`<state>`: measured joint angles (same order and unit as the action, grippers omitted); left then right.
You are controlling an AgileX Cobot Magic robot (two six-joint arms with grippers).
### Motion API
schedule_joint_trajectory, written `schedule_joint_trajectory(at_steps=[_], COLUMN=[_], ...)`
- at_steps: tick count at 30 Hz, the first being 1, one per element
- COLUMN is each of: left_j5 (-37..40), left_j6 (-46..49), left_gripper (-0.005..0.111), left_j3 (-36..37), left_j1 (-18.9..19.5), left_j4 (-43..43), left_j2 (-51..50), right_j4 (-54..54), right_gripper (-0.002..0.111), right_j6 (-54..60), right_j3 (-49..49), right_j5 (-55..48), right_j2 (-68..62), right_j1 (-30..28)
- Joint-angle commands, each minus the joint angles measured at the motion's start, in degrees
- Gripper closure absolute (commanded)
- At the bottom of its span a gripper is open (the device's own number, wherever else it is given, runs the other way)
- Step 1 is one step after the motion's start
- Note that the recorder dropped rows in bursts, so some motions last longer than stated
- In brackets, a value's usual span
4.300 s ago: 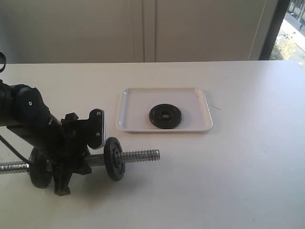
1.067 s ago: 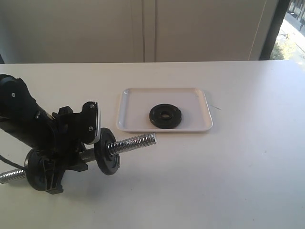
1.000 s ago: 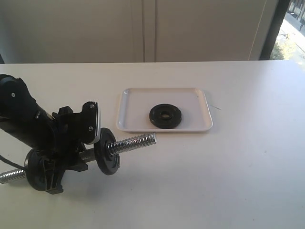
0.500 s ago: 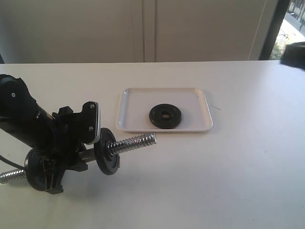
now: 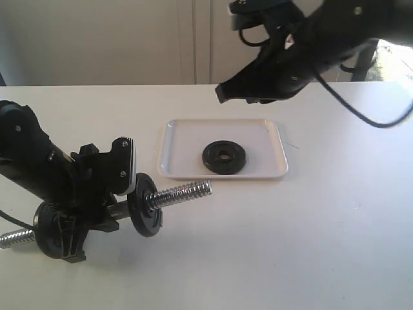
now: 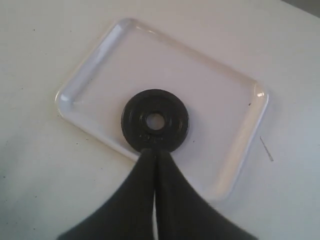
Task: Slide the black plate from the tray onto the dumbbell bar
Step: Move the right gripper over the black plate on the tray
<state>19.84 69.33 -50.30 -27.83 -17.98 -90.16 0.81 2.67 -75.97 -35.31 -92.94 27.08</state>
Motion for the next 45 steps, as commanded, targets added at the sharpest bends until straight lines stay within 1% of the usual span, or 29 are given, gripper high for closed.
schedule_joint_trajectory(at_steps=[1, 4, 9, 14, 16, 18, 19, 20, 24, 25, 31, 37, 40, 45], left_j5=[-2.64, -2.64, -2.64, -2.64, -2.64, -2.64, -2.64, -2.64, -2.64, -2.64, -2.64, -2.64, -2.64, -2.64], left_j6=[-0.28, -0.28, -0.28, -0.28, -0.28, -0.28, -0.28, -0.28, -0.28, -0.28, -0.28, -0.28, -0.28, -0.28], left_gripper=[0.107, 0.107, 0.107, 0.107, 0.107, 0.107, 0.107, 0.107, 0.107, 0.107, 0.107, 0.107, 0.107, 0.107], left_j3=[-1.14, -1.14, -1.14, -1.14, -1.14, -1.14, -1.14, -1.14, -1.14, -1.14, -1.14, -1.14, -1.14, -1.14], left_j1=[-0.26, -0.26, -0.26, -0.26, -0.26, -0.26, -0.26, -0.26, -0.26, -0.26, -0.26, -0.26, -0.26, -0.26], left_j4=[-3.0, -3.0, -3.0, -3.0, -3.0, -3.0, -3.0, -3.0, -3.0, -3.0, -3.0, -3.0, -3.0, -3.0], left_j2=[2.72, 2.72, 2.72, 2.72, 2.72, 2.72, 2.72, 2.72, 2.72, 2.72, 2.72, 2.72, 2.72, 2.72], right_j4=[-0.28, -0.28, -0.38, -0.41, -0.41, -0.41, -0.41, -0.41, -0.81, -0.81, -1.83, -5.3, -5.4, -5.52], right_gripper=[0.108, 0.108, 0.108, 0.108, 0.103, 0.089, 0.079, 0.067, 0.01, 0.003, 0.004, 0.004, 0.004, 0.004], right_j6=[1.28, 1.55, 1.63, 1.63, 1.63, 1.63, 1.63, 1.92, 2.15, 2.15, 1.96, -4.36, -4.61, -4.61], right_j3=[-12.5, -20.11, -28.46, -32.56, -32.82, -32.82, -32.82, -32.82, -32.82, -32.82, -32.82, -32.82, -32.82, -37.23], right_j5=[-8.77, -13.43, -14.34, -16.02, -16.9, -17.01, -16.88, -16.49, -14.82, -14.82, -14.48, -15.65, -15.55, -18.22], right_j2=[-11.03, -17.05, -24.9, -30.25, -31.64, -32.39, -32.53, -32.6, -32.6, -32.6, -32.6, -33.32, -34.4, -39.27], right_j1=[0.31, 0.45, 0.88, 0.95, 0.95, 0.95, 0.95, 0.95, 0.95, 0.95, 0.95, 0.95, 0.84, 0.71])
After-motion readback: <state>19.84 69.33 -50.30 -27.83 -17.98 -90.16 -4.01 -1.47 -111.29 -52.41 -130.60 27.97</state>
